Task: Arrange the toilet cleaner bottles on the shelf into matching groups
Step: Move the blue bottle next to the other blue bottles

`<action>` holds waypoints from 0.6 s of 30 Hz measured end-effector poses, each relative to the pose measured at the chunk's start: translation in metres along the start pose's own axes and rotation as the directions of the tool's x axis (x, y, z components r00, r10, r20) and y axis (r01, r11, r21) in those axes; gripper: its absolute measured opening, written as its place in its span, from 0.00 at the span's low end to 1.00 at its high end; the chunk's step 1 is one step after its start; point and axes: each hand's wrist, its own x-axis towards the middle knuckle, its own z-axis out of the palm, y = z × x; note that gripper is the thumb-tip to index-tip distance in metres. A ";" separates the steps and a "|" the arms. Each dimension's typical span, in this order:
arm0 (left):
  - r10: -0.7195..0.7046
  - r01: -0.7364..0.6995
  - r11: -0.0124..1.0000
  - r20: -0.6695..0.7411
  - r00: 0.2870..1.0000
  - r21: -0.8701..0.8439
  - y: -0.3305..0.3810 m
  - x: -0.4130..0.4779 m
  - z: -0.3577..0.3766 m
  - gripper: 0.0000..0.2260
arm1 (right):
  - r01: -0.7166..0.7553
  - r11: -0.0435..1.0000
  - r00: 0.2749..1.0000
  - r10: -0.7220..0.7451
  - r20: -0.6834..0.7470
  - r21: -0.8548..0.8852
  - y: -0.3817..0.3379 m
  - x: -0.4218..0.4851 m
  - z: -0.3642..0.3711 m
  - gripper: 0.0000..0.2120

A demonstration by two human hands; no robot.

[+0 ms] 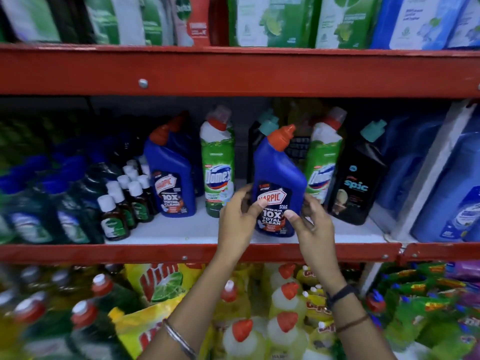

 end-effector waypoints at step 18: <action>-0.007 0.058 0.976 -0.241 0.970 0.208 -0.017 -0.004 -0.167 0.15 | -0.065 0.991 0.970 0.036 0.239 0.117 -0.035 -0.018 0.168 0.23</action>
